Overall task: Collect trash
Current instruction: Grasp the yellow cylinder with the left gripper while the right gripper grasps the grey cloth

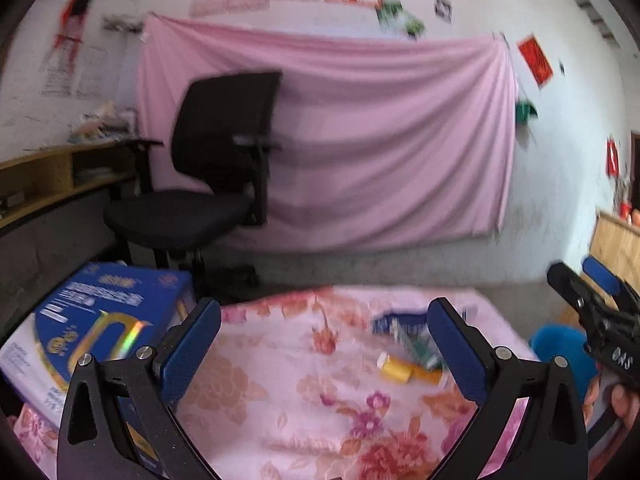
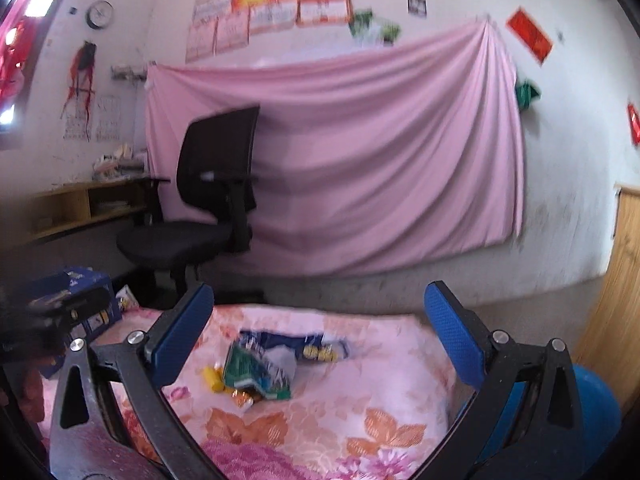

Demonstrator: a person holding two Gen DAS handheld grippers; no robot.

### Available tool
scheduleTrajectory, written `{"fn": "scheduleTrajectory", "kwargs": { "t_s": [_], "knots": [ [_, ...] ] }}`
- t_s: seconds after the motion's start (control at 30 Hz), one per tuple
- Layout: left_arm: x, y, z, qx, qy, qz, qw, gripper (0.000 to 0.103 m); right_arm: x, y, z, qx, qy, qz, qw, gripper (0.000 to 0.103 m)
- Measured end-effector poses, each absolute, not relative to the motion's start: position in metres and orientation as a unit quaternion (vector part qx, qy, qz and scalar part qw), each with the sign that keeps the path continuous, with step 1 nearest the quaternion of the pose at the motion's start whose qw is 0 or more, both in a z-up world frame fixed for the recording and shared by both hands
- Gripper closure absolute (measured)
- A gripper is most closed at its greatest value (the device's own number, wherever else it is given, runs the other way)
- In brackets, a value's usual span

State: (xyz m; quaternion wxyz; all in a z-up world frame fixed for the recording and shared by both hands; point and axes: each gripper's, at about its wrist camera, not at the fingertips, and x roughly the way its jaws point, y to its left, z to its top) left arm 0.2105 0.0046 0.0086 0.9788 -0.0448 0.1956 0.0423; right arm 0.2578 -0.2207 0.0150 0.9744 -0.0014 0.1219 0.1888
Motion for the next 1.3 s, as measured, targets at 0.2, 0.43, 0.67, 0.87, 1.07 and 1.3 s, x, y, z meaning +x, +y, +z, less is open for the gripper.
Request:
{"fn": "scheduleTrajectory", "kwargs": {
  "t_s": [0.2,0.43,0.67,0.87,1.07,1.3],
  "knots": [
    [0.245,-0.009,-0.018,0.001,0.278,0.007,0.961,0.004,0.292,-0.214,-0.006,0.000,0.221,0.205,0.953,0.002],
    [0.280,-0.019,-0.048,-0.007,0.365,-0.061,0.929,0.030,0.321,-0.202,-0.032,-0.007,0.312,0.226,0.923,0.025],
    [0.316,-0.034,-0.073,-0.014,0.439,-0.102,0.893,0.057,0.343,-0.188,-0.041,-0.011,0.354,0.254,0.900,0.027],
    [0.329,-0.034,-0.079,-0.025,0.453,-0.120,0.883,0.065,0.361,-0.172,-0.051,-0.019,0.381,0.273,0.883,0.027],
    [0.331,-0.025,-0.077,-0.045,0.457,-0.126,0.879,0.077,0.375,-0.163,-0.064,-0.024,0.419,0.275,0.865,0.027],
    [0.321,-0.022,-0.072,-0.039,0.448,-0.116,0.885,0.077,0.375,-0.168,-0.065,-0.012,0.429,0.281,0.858,0.049]
  ]
}}
